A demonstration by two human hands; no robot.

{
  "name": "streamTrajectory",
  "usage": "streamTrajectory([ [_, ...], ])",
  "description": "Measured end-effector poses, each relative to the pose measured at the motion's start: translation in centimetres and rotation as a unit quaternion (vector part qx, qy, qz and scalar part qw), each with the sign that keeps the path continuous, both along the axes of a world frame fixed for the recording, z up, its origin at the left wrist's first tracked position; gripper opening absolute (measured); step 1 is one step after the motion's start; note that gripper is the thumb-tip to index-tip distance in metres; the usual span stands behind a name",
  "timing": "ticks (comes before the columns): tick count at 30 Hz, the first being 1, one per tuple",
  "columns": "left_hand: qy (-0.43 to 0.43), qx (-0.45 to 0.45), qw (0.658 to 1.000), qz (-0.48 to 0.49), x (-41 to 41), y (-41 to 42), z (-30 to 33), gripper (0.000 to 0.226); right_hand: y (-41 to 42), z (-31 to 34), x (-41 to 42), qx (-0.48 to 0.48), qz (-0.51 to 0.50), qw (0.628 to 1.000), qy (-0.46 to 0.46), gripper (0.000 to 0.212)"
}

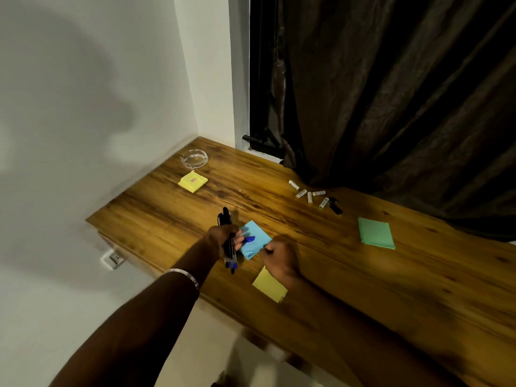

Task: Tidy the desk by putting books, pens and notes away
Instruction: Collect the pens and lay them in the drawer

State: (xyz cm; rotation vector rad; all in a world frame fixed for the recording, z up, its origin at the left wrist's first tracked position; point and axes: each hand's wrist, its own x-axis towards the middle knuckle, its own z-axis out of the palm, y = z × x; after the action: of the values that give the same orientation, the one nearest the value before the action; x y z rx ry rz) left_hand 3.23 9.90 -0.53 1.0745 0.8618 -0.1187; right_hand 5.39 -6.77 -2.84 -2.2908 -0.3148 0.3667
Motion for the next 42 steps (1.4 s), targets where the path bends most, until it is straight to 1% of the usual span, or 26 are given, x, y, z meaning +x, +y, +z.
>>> streamTrajectory([
  [3,-0.016,-0.01,1.0,-0.003,-0.7,1.1,0.0,0.028,0.7,-0.1,-0.9,-0.015,-0.004,1.0,0.004,0.013],
  [4,-0.02,-0.015,1.0,-0.001,-0.9,1.4,0.1,0.028,1.0,-0.1,-1.2,-0.021,-0.005,1.0,0.001,0.014],
  [7,-0.01,0.006,1.0,-0.007,-1.1,2.6,0.2,0.035,1.9,-0.1,-1.8,-0.025,-0.003,1.0,-0.003,0.02],
  [10,-0.003,0.01,0.999,-0.047,-1.6,4.1,0.2,0.042,3.4,0.1,-2.4,-0.025,-0.014,1.0,-0.009,0.02],
  [12,0.017,0.026,0.998,-0.063,-2.0,5.2,0.3,0.044,4.7,-0.1,-3.0,-0.025,-0.023,0.999,-0.003,0.022],
  [16,0.037,0.031,0.994,-0.098,-2.6,7.3,0.4,0.04,7.5,0.1,-4.2,-0.041,-0.033,0.999,0.004,0.031],
  [19,0.042,0.013,0.991,-0.124,-3.0,9.1,0.4,0.036,9.5,0.5,-4.8,-0.045,-0.011,0.999,0.004,0.038],
  [23,0.057,0.011,0.987,-0.147,-3.2,11.3,0.8,0.026,11.8,0.3,-4.9,-0.095,0.001,0.995,0.019,0.052],
  [25,0.054,0.008,0.986,-0.155,-3.3,12.4,0.9,0.023,12.8,0.3,-5.0,-0.122,-0.007,0.992,0.019,0.05],
  [29,0.048,-0.004,0.984,-0.171,-3.0,15.0,0.7,0.024,14.2,0.0,-5.3,-0.137,-0.052,0.989,-0.004,0.036],
  [35,0.048,-0.046,0.978,-0.199,-2.5,16.7,0.2,0.026,15.1,0.3,-5.0,-0.202,-0.068,0.977,0.003,0.028],
  [36,0.047,-0.05,0.976,-0.205,-2.4,16.6,0.2,0.026,15.1,0.3,-5.0,-0.203,-0.077,0.976,0.009,0.027],
  [38,0.044,-0.06,0.975,-0.21,-2.3,16.4,0.2,0.027,15.3,0.4,-5.2,-0.173,-0.113,0.978,0.014,0.022],
  [40,0.042,-0.064,0.974,-0.211,-2.1,16.1,0.3,0.028,15.7,0.8,-5.4,-0.109,-0.158,0.981,0.023,0.012],
  [42,0.038,-0.065,0.972,-0.222,-1.9,15.6,0.4,0.028,16.3,1.4,-5.5,-0.044,-0.178,0.983,0.026,0.014],
])
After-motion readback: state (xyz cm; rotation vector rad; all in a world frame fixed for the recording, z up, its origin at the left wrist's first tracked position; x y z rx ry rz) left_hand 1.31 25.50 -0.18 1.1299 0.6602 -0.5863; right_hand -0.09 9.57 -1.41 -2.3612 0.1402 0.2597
